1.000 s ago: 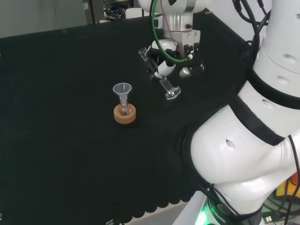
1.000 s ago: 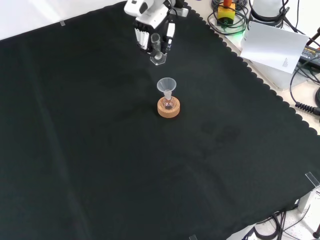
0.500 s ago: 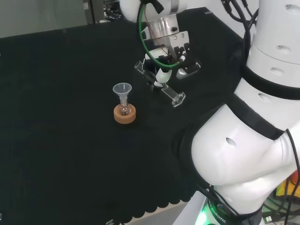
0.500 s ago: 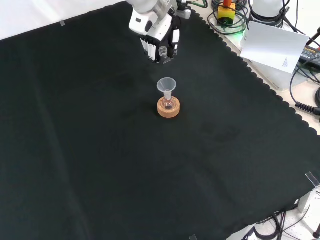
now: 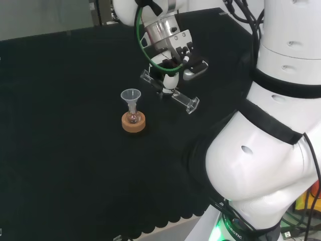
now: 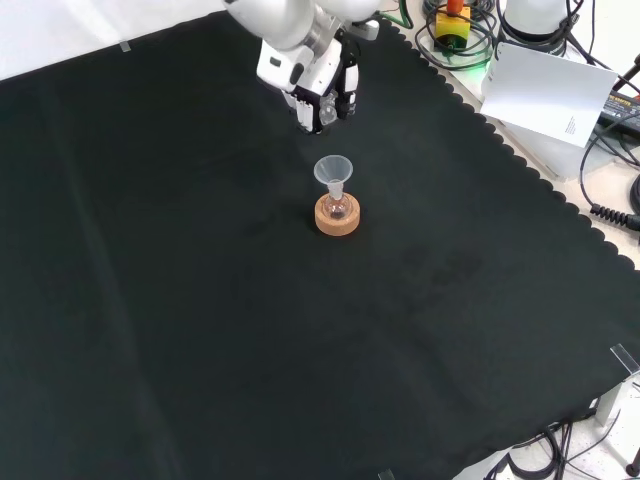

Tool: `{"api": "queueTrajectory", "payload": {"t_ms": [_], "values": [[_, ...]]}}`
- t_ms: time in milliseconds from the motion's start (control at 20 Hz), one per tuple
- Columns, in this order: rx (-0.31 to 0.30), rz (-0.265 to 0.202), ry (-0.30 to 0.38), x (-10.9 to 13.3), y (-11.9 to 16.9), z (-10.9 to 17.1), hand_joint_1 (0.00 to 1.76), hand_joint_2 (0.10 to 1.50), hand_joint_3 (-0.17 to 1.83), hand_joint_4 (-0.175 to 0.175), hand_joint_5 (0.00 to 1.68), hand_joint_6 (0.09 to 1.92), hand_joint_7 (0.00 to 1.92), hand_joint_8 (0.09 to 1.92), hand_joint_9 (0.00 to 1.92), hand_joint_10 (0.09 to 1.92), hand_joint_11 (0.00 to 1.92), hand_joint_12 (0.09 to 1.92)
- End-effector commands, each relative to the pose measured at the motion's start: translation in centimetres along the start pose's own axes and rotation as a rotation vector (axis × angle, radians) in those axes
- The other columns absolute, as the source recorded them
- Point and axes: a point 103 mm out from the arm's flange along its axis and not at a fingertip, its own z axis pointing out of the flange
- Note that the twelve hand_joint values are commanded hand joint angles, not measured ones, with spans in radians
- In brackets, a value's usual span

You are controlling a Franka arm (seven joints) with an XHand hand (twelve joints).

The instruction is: Pour the water from the graduated cylinder into the round-bottom flask.

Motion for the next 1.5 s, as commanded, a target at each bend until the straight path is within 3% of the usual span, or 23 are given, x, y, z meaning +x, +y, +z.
{"api": "queueTrajectory", "payload": {"t_ms": [50, 550, 1500], "values": [[0.108, 0.013, -0.071, 1.2, 0.7, -0.2, 1.26, 1.12, 0.00, -0.175, 0.95, 1.03, 1.00, 1.01, 1.45, 0.11, 1.19, 0.78], [0.210, 0.035, -0.130, 2.4, 1.1, -0.7, 1.26, 1.12, 0.00, -0.175, 0.96, 1.02, 1.00, 1.00, 1.46, 0.10, 1.19, 0.78], [0.380, 0.065, -0.108, 2.4, 0.9, -1.0, 1.26, 1.11, 0.00, -0.175, 0.96, 1.01, 1.01, 1.00, 1.47, 0.09, 1.20, 0.77]]}}
